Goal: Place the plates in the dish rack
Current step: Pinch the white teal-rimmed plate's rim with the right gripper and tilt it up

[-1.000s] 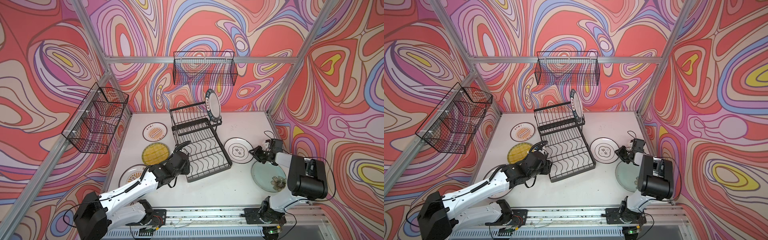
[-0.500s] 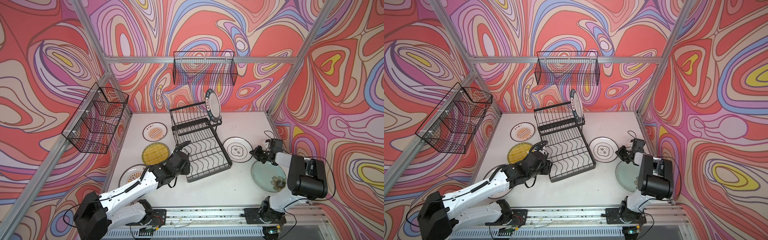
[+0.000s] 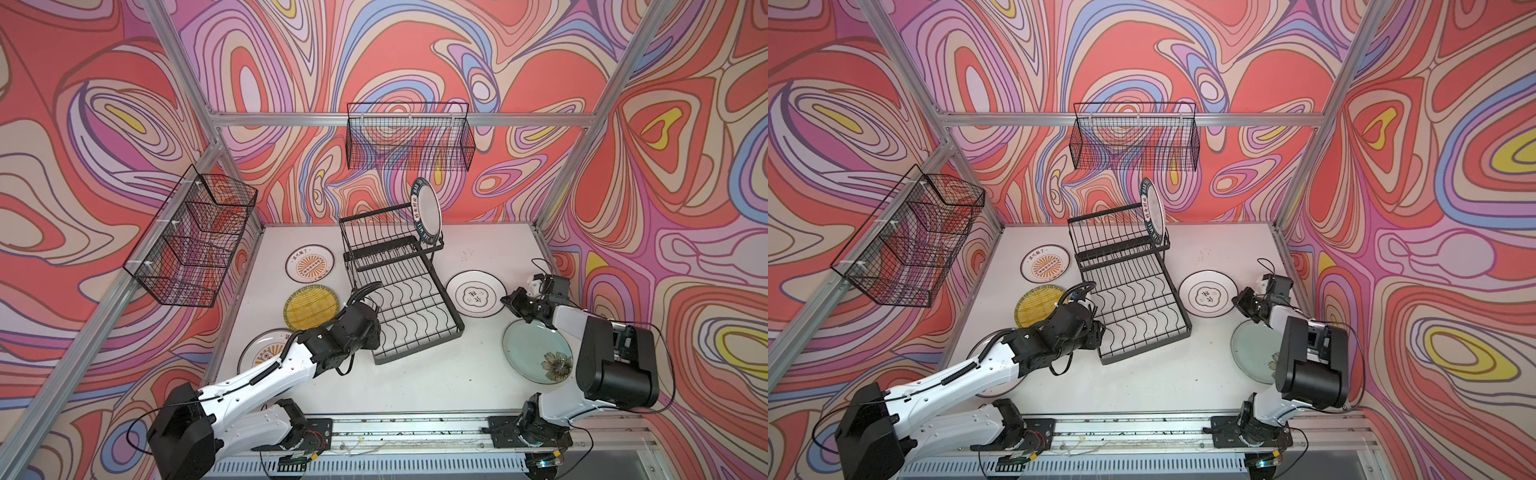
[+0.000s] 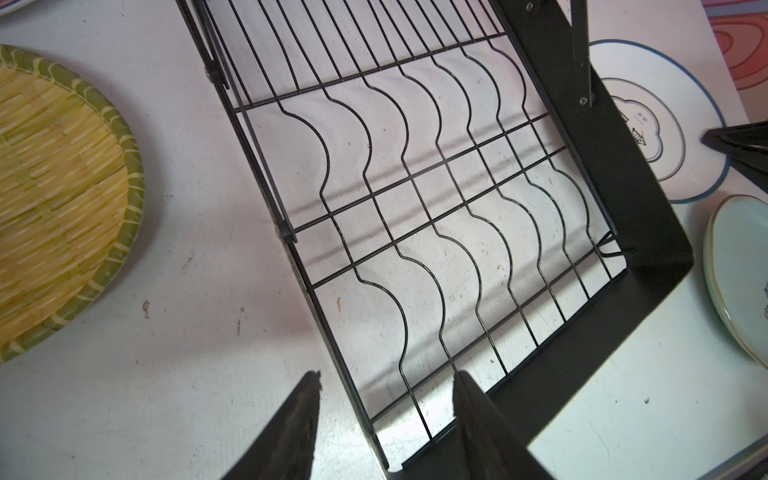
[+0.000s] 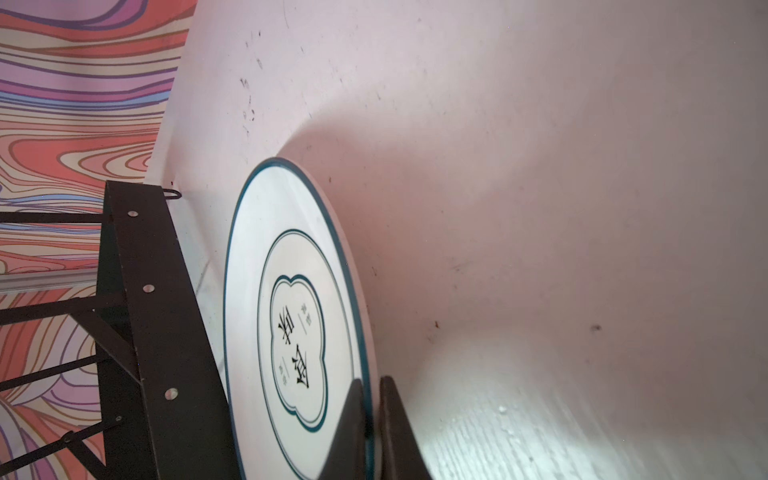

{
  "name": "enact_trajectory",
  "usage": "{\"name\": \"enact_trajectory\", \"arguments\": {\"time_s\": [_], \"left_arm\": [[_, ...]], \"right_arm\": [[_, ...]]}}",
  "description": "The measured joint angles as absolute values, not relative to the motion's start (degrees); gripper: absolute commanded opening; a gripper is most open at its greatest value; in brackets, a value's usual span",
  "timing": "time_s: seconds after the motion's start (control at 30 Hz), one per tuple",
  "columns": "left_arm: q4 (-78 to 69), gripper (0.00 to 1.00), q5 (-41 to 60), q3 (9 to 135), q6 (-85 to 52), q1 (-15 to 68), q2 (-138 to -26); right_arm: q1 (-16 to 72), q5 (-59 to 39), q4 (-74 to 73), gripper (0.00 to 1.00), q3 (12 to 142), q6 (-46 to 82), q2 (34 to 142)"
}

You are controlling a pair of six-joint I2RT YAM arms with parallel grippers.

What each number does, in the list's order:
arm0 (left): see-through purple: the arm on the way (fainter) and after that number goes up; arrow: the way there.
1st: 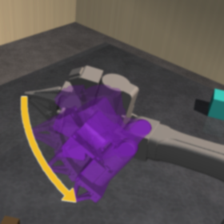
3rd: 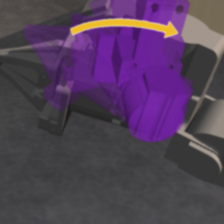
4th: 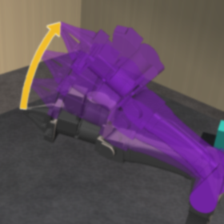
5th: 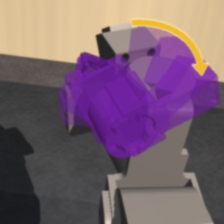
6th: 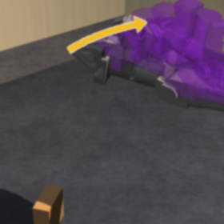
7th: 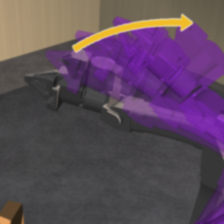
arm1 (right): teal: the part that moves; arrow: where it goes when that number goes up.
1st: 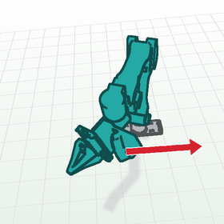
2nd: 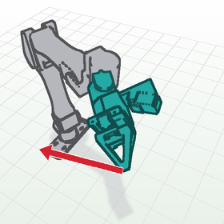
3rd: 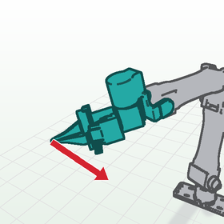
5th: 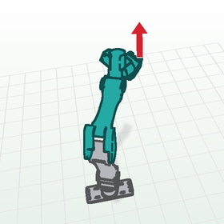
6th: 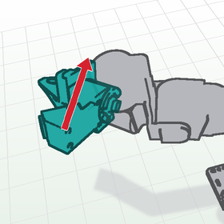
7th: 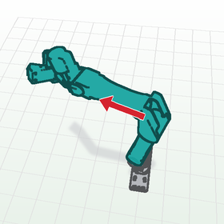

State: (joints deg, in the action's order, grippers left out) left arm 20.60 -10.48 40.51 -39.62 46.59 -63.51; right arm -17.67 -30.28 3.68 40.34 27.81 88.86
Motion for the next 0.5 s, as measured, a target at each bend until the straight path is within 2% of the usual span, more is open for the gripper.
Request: {"name": "enact_trajectory", "arguments": {"time_s": [0.5], "left_arm": [[20.4, 0.54, -10.5, 40.5, -39.6, 46.6, -63.5]], "right_arm": [[-19.4, -29.0, 8.9, 0.0, 40.4, 27.5, 80.0]]}}
